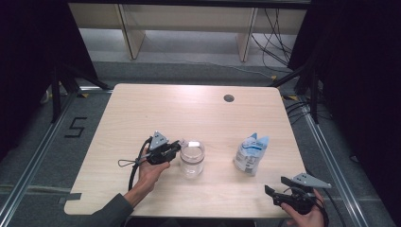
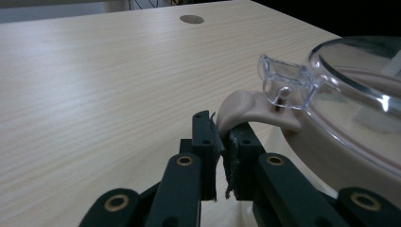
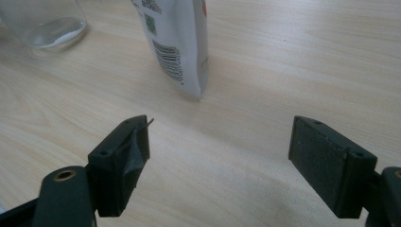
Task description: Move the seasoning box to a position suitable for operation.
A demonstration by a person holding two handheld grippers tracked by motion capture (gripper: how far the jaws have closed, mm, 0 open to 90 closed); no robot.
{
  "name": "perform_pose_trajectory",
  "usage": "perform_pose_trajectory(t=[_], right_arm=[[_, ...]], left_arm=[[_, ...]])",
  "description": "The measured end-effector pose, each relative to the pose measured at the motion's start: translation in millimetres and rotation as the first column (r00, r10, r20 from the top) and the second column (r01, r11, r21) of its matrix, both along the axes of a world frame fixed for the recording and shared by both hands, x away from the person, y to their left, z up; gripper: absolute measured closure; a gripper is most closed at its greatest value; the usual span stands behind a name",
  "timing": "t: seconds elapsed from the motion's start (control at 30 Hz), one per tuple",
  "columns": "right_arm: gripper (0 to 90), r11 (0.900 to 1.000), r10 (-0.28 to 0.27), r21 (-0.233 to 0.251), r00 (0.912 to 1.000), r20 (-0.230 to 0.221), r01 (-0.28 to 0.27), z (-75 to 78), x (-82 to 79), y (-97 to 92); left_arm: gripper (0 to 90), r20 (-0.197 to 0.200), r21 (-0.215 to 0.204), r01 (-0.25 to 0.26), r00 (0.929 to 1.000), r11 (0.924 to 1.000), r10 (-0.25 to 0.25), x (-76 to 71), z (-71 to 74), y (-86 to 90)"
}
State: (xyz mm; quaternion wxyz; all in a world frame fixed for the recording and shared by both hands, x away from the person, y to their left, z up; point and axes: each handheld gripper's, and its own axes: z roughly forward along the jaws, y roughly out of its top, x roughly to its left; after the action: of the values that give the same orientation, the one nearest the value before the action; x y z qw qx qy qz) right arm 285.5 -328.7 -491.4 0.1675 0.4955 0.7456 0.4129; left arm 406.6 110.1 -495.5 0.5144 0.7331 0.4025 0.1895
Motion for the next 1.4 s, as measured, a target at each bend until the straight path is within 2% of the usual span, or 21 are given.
perform_pose_trajectory(t=[0.27,0.4,0.57,0.77,0.87,0.9,0.97,1.0,1.03,1.17,1.2,1.27,1.37,1.4], right_arm=[[22.3,0.9998,0.000,-0.022,0.9999,0.015,0.001,1.3,-0.4,-1.3],[22.3,1.0000,-0.005,-0.004,1.0000,-0.001,0.005,0.9,-0.4,-0.3],[22.4,0.9998,0.000,-0.022,0.9999,0.017,0.000,1.3,-0.4,-1.4],[22.3,0.9998,-0.004,-0.017,0.9999,0.011,0.005,1.8,-0.7,-1.3],[22.4,0.9998,-0.005,-0.017,0.9999,0.015,0.005,1.6,-0.7,-1.2],[22.3,1.0000,-0.005,-0.001,1.0000,0.001,0.005,1.6,-1.1,-0.1],[22.3,0.9997,0.002,-0.023,0.9998,0.018,-0.002,1.4,-0.3,-1.2],[22.3,0.9997,0.002,-0.023,0.9998,0.018,-0.002,1.4,-0.3,-1.2],[22.4,0.9998,0.001,-0.022,0.9999,0.017,-0.001,1.4,-0.4,-1.1],[22.4,0.9998,-0.001,-0.020,0.9999,0.016,0.001,1.3,-0.3,-1.1],[22.4,1.0000,-0.001,-0.004,1.0000,0.000,0.001,0.9,-0.5,-0.2],[22.3,1.0000,-0.001,-0.006,1.0000,0.002,0.001,0.8,-0.4,-0.2],[22.4,1.0000,0.000,-0.005,1.0000,0.001,0.000,0.9,-0.5,0.1],[22.4,1.0000,0.000,-0.005,1.0000,0.001,0.000,0.9,-0.5,0.1]], left_arm=[[82.9,-0.004,0.003,0.004,1.0000,1.0000,-0.004,-6.4,-1.9,-13.7],[82.8,0.000,0.004,0.003,1.0000,1.0000,-0.003,-10.1,-2.6,-18.4],[82.1,-0.001,-0.004,-0.013,0.9999,0.9999,0.013,-12.4,-3.0,-19.2],[81.8,-0.017,-0.026,-0.015,0.9997,0.9995,0.015,-15.7,-5.0,-16.7],[82.2,-0.004,-0.002,-0.013,0.9999,0.9999,0.013,-18.5,-5.3,-15.0],[82.4,0.009,0.015,-0.006,0.9999,0.9999,0.005,-20.9,-6.5,-13.6],[82.1,-0.004,-0.005,-0.017,0.9998,0.9998,0.017,-22.0,-8.1,-11.7],[82.1,-0.004,-0.005,-0.017,0.9998,0.9998,0.017,-22.0,-8.1,-11.7],[82.3,0.006,0.015,-0.016,0.9999,0.9998,0.016,-24.1,-7.2,-10.5],[81.2,-0.011,0.001,-0.021,0.9997,0.9998,0.021,-26.6,-6.4,-7.0],[81.1,-0.004,0.006,-0.013,0.9999,0.9999,0.013,-27.9,-5.1,-5.7],[81.8,-0.001,0.009,-0.007,1.0000,0.9999,0.007,-28.4,-4.8,-5.2],[83.6,0.029,0.050,-0.003,0.9996,0.9987,0.002,-31.3,-4.4,-5.0],[84.1,0.029,0.050,-0.003,0.9996,0.9987,0.002,-31.3,-4.4,-5.0]])
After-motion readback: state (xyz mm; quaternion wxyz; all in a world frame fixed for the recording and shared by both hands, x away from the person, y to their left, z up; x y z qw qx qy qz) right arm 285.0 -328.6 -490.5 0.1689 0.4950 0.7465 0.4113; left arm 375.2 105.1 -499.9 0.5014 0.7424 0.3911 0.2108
